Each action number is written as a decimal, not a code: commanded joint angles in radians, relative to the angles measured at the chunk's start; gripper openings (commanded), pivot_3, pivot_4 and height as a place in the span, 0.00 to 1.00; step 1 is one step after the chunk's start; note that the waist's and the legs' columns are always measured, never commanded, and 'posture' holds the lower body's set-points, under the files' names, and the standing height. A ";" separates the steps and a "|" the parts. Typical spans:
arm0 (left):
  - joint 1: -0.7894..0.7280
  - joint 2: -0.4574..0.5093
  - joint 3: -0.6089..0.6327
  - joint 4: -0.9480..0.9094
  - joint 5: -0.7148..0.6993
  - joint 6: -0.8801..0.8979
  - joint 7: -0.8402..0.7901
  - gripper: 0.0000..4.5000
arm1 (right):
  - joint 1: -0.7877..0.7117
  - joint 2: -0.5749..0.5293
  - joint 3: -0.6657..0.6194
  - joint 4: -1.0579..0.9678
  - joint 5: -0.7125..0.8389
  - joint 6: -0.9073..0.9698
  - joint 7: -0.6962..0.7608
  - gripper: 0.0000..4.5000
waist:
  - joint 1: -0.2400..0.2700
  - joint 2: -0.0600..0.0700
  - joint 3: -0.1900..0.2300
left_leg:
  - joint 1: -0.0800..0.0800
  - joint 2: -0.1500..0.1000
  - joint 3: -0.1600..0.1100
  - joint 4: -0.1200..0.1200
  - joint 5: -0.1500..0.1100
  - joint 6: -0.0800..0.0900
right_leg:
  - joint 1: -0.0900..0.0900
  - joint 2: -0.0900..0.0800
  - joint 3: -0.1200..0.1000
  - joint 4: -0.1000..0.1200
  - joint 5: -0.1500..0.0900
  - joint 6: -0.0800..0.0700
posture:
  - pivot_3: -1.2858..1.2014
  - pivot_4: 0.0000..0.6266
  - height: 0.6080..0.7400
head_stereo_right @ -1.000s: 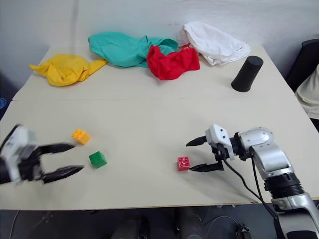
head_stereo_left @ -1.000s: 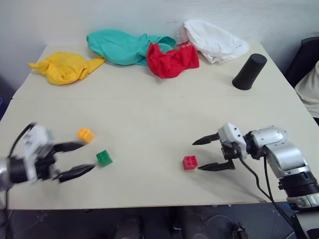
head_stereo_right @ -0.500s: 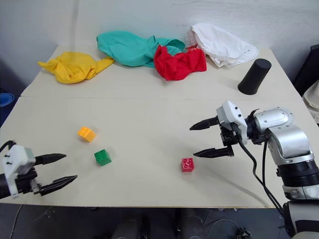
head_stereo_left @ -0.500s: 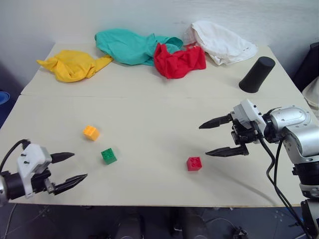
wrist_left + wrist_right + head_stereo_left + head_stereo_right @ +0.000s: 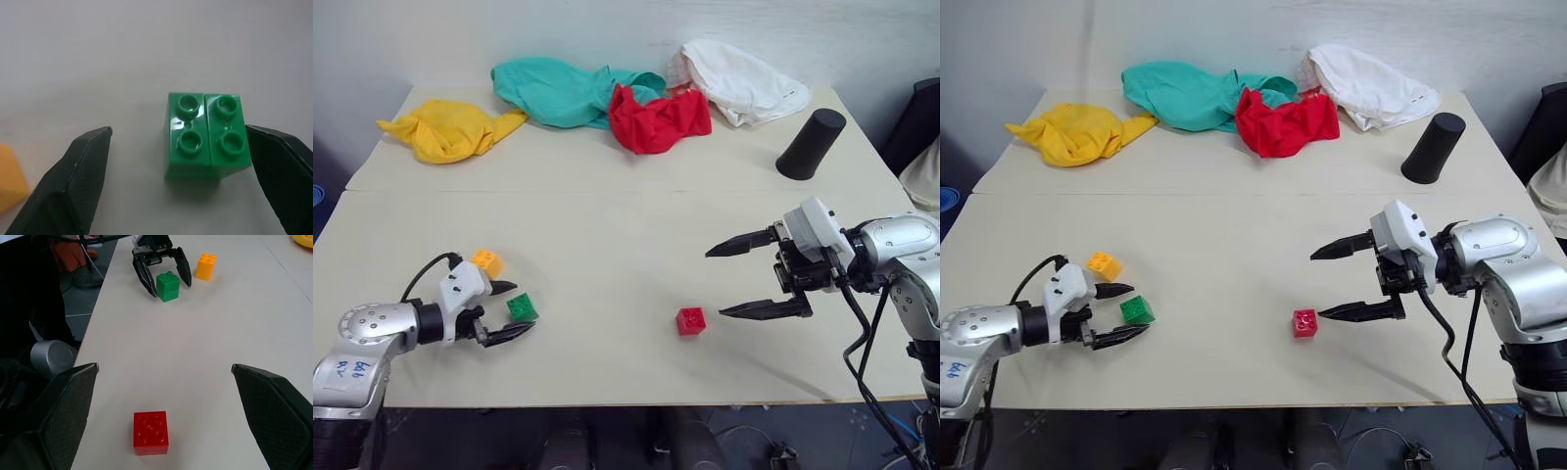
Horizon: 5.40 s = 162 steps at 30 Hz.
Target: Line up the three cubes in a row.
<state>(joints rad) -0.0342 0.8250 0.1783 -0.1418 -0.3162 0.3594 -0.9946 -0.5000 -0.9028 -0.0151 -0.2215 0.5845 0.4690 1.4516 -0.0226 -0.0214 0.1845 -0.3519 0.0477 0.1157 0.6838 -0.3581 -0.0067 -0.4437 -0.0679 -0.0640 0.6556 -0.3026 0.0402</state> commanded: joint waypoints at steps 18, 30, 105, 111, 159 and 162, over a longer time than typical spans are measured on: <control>-0.178 0.004 -0.218 -0.131 0.017 0.012 -0.098 0.34 | 0.078 -0.041 -0.063 -0.096 0.038 -0.001 -0.028 1.00 | 0.014 0.000 0.000 | 0.000 -0.001 0.000 0.000 0.001 0.000 | 0.000 0.000 0.001 0.000 0.000 0.001 | 0.52 0.24 1.00; -0.388 -0.135 -0.506 -0.075 0.135 0.031 -0.124 0.34 | 0.250 -0.091 -0.155 -0.229 0.081 0.058 -0.096 1.00 | 0.019 0.000 0.000 | 0.000 0.000 0.002 0.002 0.002 0.000 | 0.000 0.005 0.003 0.000 0.001 0.001 | 0.52 0.24 1.00; -0.273 -0.037 0.070 0.246 0.025 0.179 0.223 0.66 | 0.013 0.031 -0.006 -0.052 0.018 -0.022 -0.090 1.00 | 0.018 -0.001 -0.001 | 0.000 -0.001 0.002 0.001 0.002 0.000 | -0.001 0.000 0.000 0.001 0.001 0.001 | 0.52 0.24 1.00; -0.262 -0.019 0.074 0.239 0.019 0.178 0.193 0.34 | 0.013 0.034 -0.002 -0.052 0.019 -0.022 -0.093 1.00 | 0.018 -0.001 -0.001 | 0.000 -0.001 0.002 0.001 0.002 0.001 | -0.001 0.000 0.001 0.001 0.001 0.001 | 0.52 0.24 1.00; -0.231 0.332 -0.059 0.179 -0.024 -0.226 -0.550 0.99 | 0.339 -0.213 -0.183 0.020 -0.050 -0.155 0.063 1.00 | 0.016 -0.001 -0.001 | 0.000 0.001 0.003 0.001 0.002 0.001 | -0.001 0.004 0.002 0.000 0.001 0.001 | 0.52 0.24 1.00; -0.126 0.430 0.073 0.096 -0.102 -0.137 -0.596 0.99 | 0.341 -0.246 -0.190 0.091 -0.058 -0.189 0.116 1.00 | 0.016 -0.001 -0.001 | 0.000 0.001 0.003 0.001 0.001 0.001 | -0.001 0.004 0.003 -0.001 0.001 0.001 | 0.52 0.24 1.00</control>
<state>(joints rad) -0.1859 1.2257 0.1687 0.0209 -0.3541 0.1764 -1.5017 -0.1564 -1.1296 -0.1728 -0.1503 0.5272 0.3089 1.5226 -0.0067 -0.0228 0.1840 -0.3517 0.0488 0.1188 0.6853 -0.3570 -0.0055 -0.4443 -0.0639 -0.0614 0.6544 -0.3021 0.0411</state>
